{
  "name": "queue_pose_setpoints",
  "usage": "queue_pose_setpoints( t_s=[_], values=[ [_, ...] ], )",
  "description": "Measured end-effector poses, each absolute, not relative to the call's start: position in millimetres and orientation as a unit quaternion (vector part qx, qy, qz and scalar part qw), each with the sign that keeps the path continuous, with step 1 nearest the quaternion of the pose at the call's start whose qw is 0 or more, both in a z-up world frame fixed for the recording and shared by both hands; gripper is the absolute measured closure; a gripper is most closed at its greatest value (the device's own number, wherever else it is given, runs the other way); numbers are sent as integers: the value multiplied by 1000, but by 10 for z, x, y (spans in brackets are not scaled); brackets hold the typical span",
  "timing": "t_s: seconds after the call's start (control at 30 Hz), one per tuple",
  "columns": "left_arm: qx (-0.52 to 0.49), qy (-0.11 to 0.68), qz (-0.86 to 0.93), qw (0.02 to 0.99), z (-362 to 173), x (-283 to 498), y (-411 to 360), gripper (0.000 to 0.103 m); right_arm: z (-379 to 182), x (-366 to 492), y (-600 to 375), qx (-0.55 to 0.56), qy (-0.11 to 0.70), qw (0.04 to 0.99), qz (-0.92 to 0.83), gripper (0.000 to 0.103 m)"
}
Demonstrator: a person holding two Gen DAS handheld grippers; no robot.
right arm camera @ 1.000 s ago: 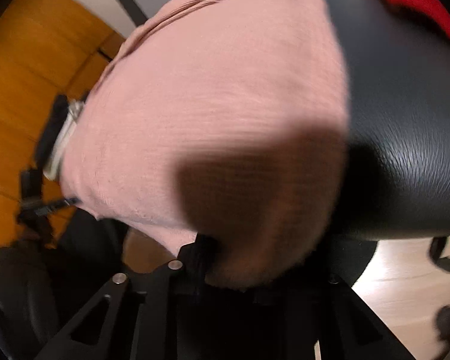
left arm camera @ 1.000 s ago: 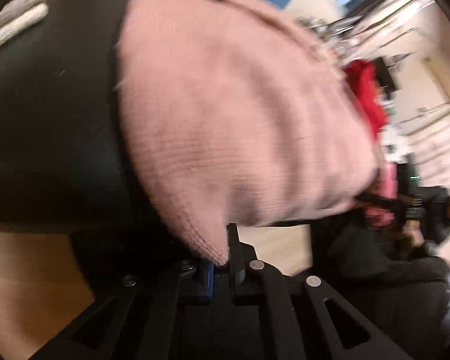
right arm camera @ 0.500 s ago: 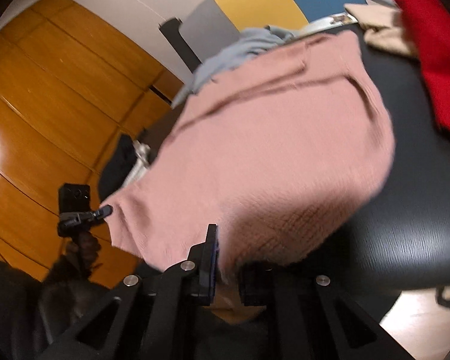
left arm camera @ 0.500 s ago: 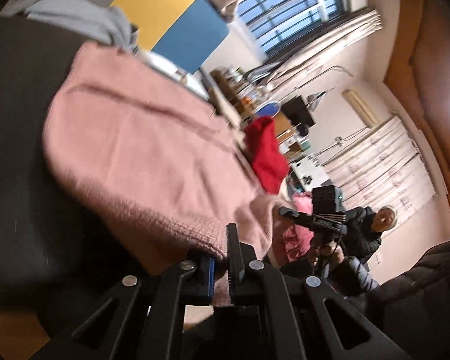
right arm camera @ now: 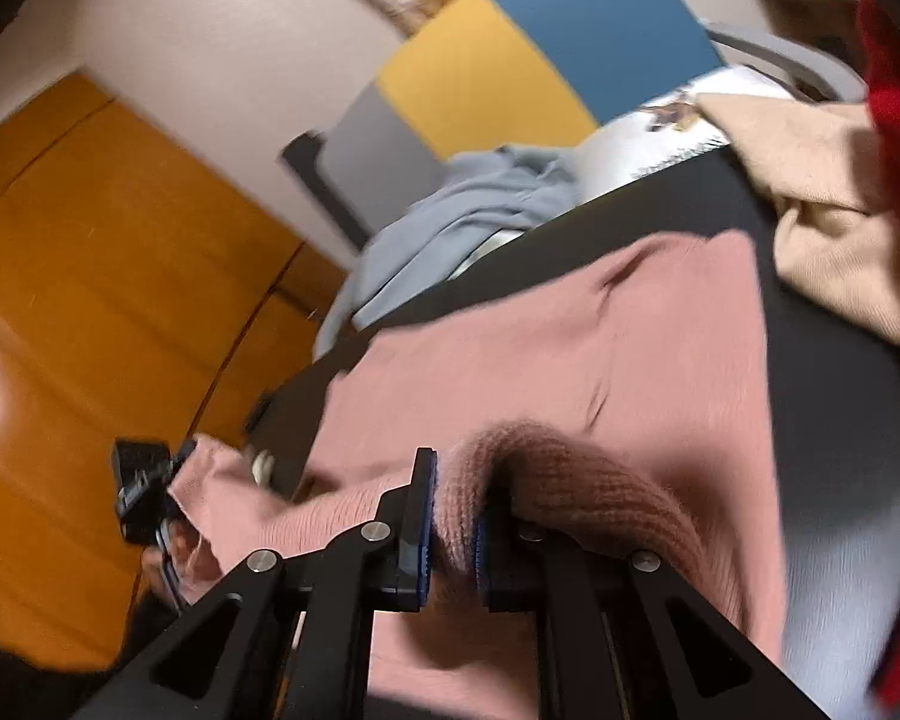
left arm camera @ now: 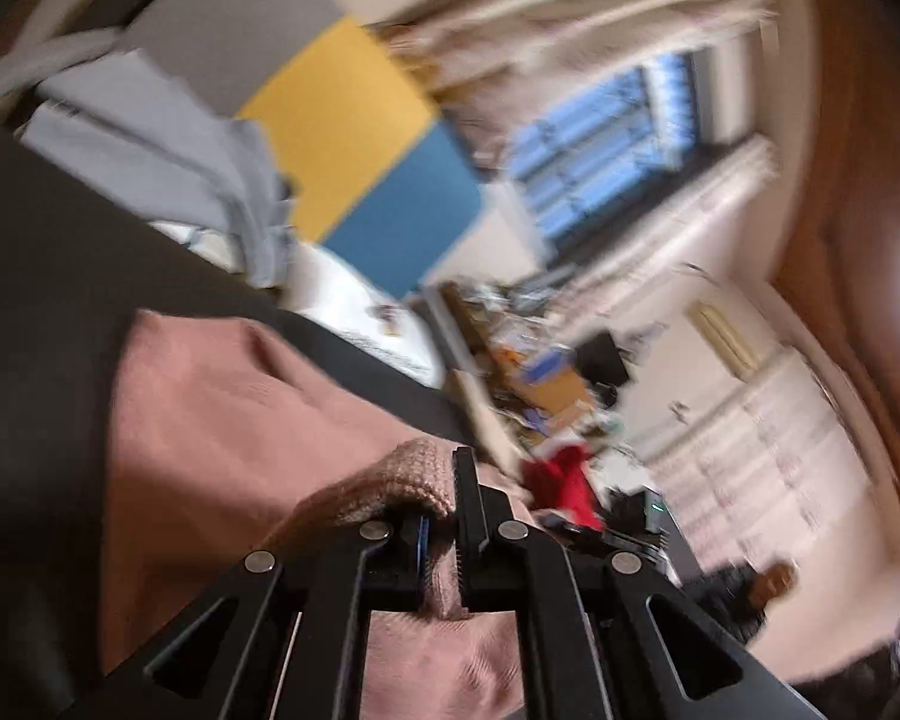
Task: Fold clothes
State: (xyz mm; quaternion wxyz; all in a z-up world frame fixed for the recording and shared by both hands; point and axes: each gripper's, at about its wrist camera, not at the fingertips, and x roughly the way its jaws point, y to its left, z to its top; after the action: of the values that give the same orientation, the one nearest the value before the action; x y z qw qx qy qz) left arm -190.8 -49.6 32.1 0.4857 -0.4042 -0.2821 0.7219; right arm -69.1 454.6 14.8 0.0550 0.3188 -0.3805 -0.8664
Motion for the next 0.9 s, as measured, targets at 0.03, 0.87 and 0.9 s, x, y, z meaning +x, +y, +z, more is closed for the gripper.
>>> queue_pose_setpoints(
  t_s=[0.03, 0.87, 0.9],
  values=[
    [-419, -283, 725, 468, 198, -2060, -420, 98, 79, -816, 4616, 325, -385, 42, -863, 92],
    [-491, -255, 713, 431, -123, -1625, -678, 99, -184, -501, 4184, 419, -363, 81, -828, 73],
    [-489, -254, 715, 431, -83, -1634, -645, 99, -165, -486, 4168, 420, -356, 81, -831, 81]
  ],
)
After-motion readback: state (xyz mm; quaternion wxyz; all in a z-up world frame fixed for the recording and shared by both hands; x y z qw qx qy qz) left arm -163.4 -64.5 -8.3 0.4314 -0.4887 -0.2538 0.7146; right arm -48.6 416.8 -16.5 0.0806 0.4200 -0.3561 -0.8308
